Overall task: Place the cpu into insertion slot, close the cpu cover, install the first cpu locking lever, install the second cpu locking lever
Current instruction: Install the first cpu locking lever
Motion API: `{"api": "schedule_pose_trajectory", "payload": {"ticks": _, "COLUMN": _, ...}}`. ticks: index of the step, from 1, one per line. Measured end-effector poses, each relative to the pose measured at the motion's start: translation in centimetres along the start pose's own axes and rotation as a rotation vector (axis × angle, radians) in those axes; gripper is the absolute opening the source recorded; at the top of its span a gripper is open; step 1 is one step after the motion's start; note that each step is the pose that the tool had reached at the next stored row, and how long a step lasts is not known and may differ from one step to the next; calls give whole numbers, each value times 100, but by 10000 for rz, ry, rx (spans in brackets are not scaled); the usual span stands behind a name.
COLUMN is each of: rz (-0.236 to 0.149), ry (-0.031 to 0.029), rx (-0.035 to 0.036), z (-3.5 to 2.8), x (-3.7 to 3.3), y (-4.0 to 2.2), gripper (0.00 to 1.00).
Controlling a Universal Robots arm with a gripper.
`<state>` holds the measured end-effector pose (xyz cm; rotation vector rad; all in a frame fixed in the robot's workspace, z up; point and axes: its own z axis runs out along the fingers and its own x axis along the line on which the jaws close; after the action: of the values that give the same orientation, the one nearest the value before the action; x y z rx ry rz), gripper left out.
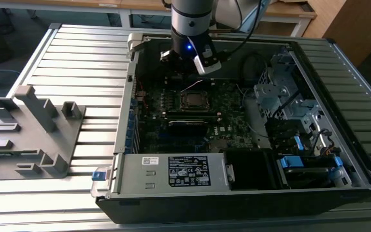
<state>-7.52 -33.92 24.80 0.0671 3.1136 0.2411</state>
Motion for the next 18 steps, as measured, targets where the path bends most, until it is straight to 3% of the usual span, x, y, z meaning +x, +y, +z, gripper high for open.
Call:
{"api": "schedule_pose_trajectory", "payload": {"ticks": 7, "rz": -1, "ry": -1, "rx": 37, "z": 11, "x": -10, "y": -1, "gripper": 10}}
{"api": "schedule_pose_trajectory", "payload": {"ticks": 18, "rz": -1, "ry": -1, "rx": 36, "z": 32, "x": -40, "y": -1, "gripper": 10}}
